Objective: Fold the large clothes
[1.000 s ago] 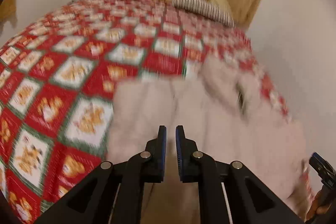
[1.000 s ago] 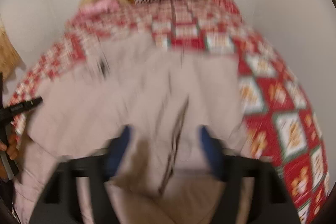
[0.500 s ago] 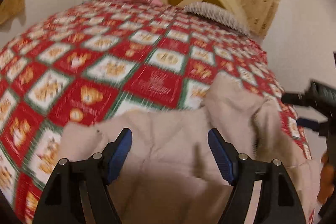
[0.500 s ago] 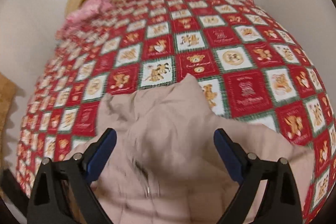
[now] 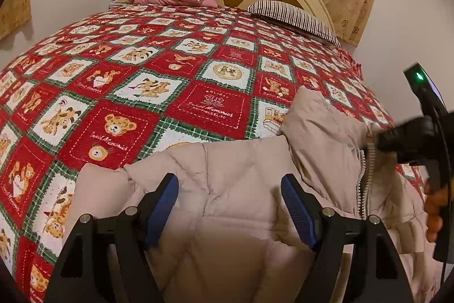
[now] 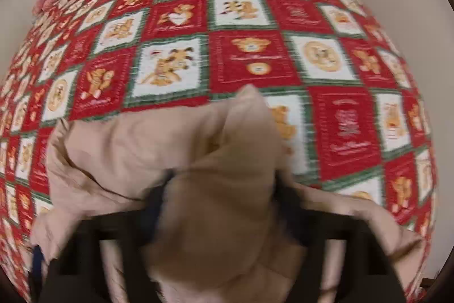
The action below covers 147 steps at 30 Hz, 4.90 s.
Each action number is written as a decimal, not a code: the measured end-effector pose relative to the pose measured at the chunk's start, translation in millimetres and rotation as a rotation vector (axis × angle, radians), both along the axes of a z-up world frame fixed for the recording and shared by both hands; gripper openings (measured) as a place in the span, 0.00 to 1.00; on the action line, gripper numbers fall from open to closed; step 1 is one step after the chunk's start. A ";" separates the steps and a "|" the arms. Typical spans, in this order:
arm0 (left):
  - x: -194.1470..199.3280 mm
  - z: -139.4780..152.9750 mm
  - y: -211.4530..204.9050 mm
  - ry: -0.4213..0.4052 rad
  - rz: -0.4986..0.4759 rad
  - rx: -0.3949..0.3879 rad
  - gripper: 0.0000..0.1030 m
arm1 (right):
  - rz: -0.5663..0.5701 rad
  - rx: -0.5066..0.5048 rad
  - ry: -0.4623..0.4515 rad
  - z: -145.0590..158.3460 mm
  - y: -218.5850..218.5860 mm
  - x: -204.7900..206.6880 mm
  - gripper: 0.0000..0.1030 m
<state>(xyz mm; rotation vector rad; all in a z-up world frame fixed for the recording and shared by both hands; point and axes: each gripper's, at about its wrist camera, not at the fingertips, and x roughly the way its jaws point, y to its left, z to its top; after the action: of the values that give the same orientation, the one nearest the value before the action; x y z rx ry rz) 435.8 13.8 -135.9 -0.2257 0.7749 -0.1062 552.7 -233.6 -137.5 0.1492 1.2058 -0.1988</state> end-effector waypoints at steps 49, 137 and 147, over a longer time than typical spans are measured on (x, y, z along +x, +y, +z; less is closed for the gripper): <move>-38.8 14.9 17.2 0.122 0.212 0.185 0.67 | -0.130 0.392 -0.547 -45.2 -103.4 -205.9 0.19; -345.1 58.2 170.0 -0.135 -0.199 -0.094 0.89 | -0.048 0.046 -0.772 111.5 -92.1 -629.2 0.82; -397.7 21.5 166.7 -0.078 -0.216 -0.140 0.89 | -0.065 0.139 -0.579 34.1 -83.4 -627.1 0.82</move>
<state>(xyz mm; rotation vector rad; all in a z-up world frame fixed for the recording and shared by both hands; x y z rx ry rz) 38.1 180.5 -114.4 -0.2684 0.7127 -0.3725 -74.4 -317.0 -103.4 0.3427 0.6379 -0.1152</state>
